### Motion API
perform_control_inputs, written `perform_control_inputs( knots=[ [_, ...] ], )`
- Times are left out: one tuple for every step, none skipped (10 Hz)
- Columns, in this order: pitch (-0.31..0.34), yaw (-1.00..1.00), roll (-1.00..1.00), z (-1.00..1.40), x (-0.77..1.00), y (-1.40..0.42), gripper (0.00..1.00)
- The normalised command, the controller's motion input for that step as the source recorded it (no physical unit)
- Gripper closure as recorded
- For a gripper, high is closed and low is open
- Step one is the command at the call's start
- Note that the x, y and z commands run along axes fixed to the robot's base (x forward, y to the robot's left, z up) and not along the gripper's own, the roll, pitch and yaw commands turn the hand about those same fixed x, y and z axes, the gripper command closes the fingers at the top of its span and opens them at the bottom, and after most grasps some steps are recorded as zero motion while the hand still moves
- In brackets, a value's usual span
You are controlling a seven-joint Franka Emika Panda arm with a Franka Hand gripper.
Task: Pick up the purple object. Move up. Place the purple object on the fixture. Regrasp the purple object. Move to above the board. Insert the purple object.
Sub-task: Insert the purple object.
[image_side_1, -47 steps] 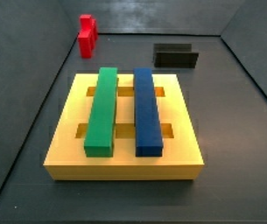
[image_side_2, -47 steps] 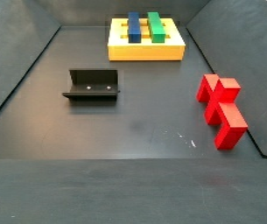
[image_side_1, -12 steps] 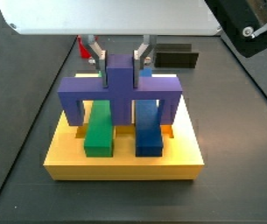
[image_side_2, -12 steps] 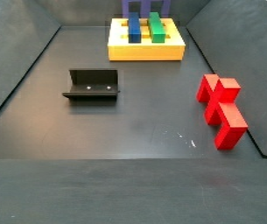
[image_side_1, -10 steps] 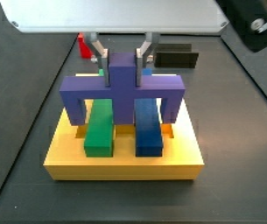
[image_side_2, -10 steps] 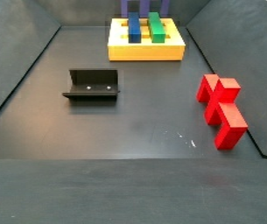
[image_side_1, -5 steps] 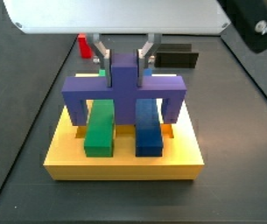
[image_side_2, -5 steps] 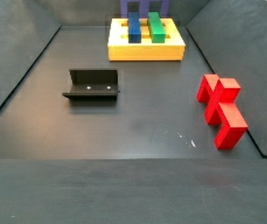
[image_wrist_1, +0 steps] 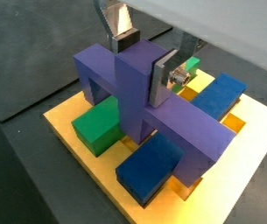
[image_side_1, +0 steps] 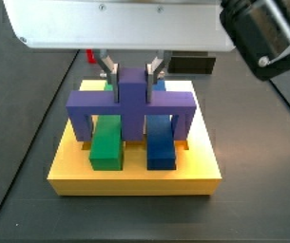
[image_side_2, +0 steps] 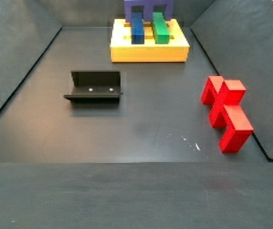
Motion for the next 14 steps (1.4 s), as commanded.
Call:
perform_control_inputs(
  knots=[
    [-0.046, 0.0, 0.12, -0.27, 0.02, -0.15, 1.0],
    [-0.024, 0.0, 0.1, -0.19, 0.09, -0.14, 1.0],
    [0.0, 0.0, 0.06, -0.13, 0.15, -0.12, 1.0],
    [-0.007, 0.0, 0.02, -0.14, 0.12, -0.02, 1.0],
    [0.0, -0.05, 0.0, -0.14, 0.1, 0.0, 1.0],
    [0.0, -0.04, 0.0, -0.11, 0.03, 0.0, 1.0],
    [0.0, -0.03, 0.0, -0.07, 0.0, 0.0, 1.0],
    [0.0, 0.0, 0.05, 0.0, 0.0, 0.0, 1.0],
    [0.016, 0.0, 0.11, 0.0, 0.08, 0.0, 1.0],
    [0.037, 0.0, 0.18, 0.0, 0.12, 0.0, 1.0],
    [0.053, 0.0, 0.18, 0.0, 0.17, 0.0, 1.0],
    [0.027, -0.01, 0.08, -0.01, 0.15, 0.05, 1.0],
    [-0.026, 0.0, 0.02, -0.26, 0.0, 0.0, 1.0],
    [-0.069, -0.01, 0.0, -0.33, -0.01, 0.0, 1.0]
  ],
)
